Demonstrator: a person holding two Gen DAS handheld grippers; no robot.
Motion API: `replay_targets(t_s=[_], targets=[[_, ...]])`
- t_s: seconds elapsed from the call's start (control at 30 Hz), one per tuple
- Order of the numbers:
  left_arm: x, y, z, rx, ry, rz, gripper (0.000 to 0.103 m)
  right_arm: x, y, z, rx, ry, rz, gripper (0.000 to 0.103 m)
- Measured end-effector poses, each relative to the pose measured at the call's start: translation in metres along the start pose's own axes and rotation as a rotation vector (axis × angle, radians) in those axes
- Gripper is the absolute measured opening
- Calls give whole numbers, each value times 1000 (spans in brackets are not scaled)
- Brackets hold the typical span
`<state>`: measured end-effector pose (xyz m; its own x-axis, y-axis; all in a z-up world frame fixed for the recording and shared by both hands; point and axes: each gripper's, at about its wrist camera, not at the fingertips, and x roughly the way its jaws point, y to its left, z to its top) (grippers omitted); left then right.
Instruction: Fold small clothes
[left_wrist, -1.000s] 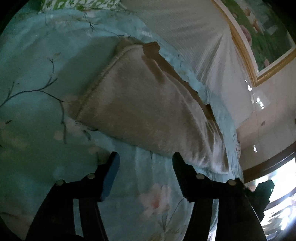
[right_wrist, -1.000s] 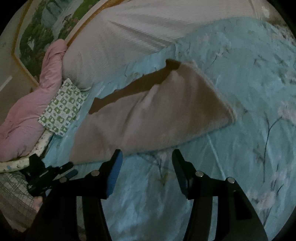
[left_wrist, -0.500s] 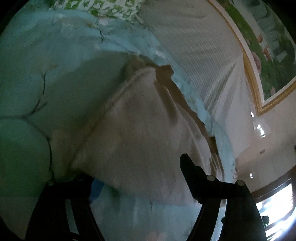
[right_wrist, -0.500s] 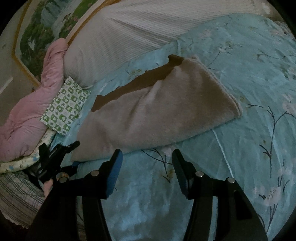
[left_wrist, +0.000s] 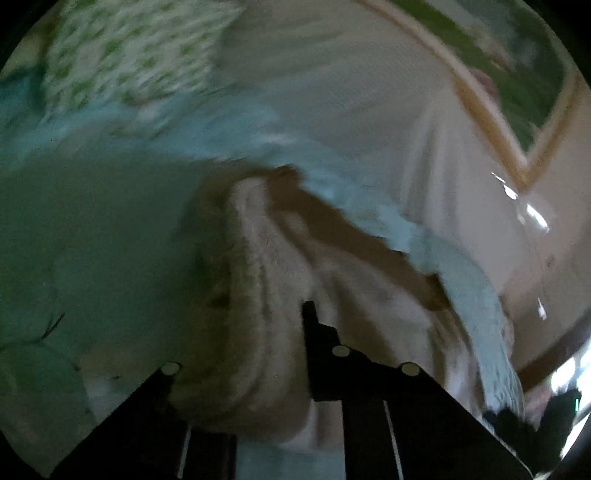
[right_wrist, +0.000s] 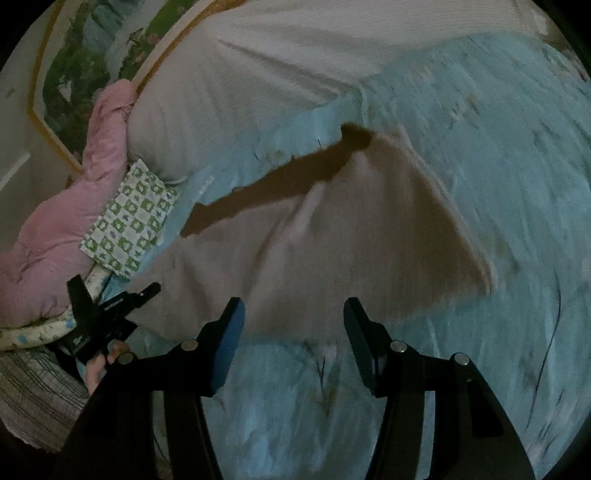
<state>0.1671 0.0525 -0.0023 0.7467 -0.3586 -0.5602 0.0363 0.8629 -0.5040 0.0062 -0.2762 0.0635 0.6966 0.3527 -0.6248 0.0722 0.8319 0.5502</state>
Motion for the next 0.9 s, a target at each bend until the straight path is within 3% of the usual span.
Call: replay_targets(t_s=[0.13, 0.23, 0.37, 0.5, 0.67, 0.8, 0.9], targets=[[-4, -58, -3, 137, -6, -120, 7, 7, -8, 33, -9, -7, 34, 57], [9, -100, -14, 230, 21, -191, 7, 25, -13, 62, 7, 41, 79, 57], [42, -139, -40, 332, 107, -223, 7, 56, -17, 94, 35, 105, 181, 57], [68, -148, -56, 346, 179, -213, 7, 109, -16, 112, 78, 238, 287, 73], [73, -149, -57, 356, 186, -208, 7, 169, 9, 111, 64, 367, 358, 73], [70, -144, -52, 341, 179, -220, 7, 203, 32, 107, 31, 419, 319, 72], [67, -148, -49, 349, 169, -211, 7, 211, 36, 112, 55, 407, 353, 26]])
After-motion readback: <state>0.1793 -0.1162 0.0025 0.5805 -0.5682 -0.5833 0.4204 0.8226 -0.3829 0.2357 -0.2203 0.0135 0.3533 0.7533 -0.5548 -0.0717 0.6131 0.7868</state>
